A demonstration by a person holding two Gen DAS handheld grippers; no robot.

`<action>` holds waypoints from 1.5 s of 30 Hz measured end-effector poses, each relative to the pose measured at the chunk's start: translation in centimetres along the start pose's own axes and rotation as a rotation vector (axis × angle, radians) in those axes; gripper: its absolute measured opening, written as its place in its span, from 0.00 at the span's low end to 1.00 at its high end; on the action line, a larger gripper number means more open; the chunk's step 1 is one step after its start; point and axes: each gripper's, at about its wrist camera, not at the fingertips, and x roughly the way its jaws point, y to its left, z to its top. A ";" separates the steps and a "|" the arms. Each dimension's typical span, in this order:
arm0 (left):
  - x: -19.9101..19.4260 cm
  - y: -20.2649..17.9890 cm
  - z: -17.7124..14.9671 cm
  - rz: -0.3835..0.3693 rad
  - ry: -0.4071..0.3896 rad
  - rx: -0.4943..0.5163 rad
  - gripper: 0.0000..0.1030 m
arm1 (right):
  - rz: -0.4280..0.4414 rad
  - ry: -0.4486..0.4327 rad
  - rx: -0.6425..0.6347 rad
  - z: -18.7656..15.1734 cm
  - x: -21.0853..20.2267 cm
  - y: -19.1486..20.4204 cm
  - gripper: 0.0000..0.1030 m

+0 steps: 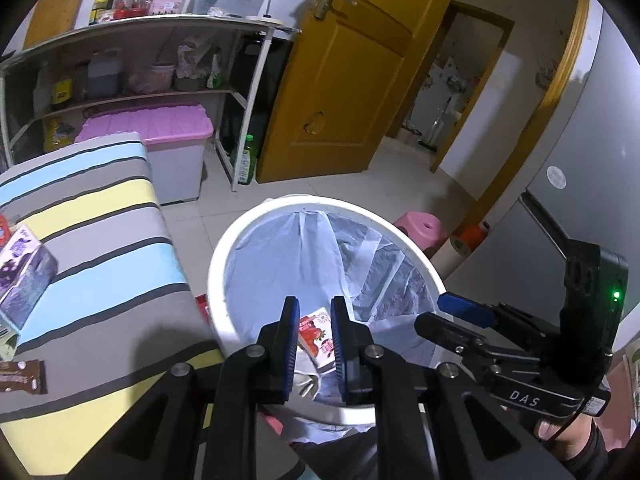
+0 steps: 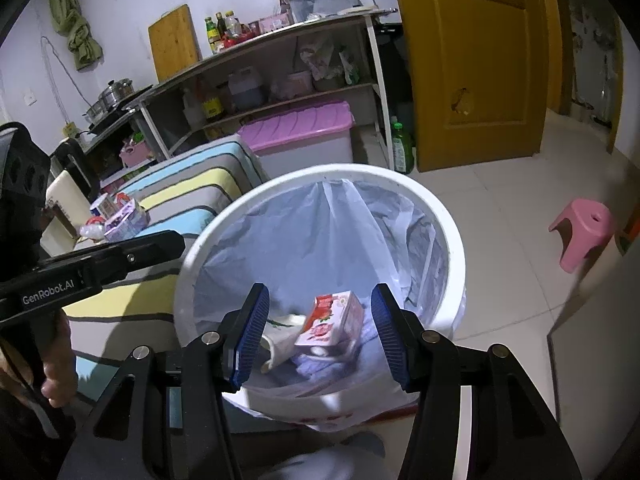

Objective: Collect trash
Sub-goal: 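Carry the carton and bag over the trash bin and open both tools, then move both open tools back toward the table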

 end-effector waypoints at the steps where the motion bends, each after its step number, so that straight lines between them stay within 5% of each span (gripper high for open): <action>1: -0.3 0.1 -0.1 0.003 -0.005 -0.002 0.15 | 0.004 -0.004 -0.002 0.1 -0.2 0.2 0.53; 15: -6.1 2.5 -2.9 0.066 -0.072 -0.049 0.15 | 0.073 -0.032 -0.051 0.0 -1.8 5.2 0.53; 28: -10.8 7.2 -6.8 0.205 -0.114 -0.142 0.15 | 0.182 -0.045 -0.148 -0.7 -2.1 10.6 0.53; 45: -15.6 13.1 -9.2 0.352 -0.141 -0.243 0.15 | 0.271 0.044 -0.295 -1.0 0.5 17.5 0.53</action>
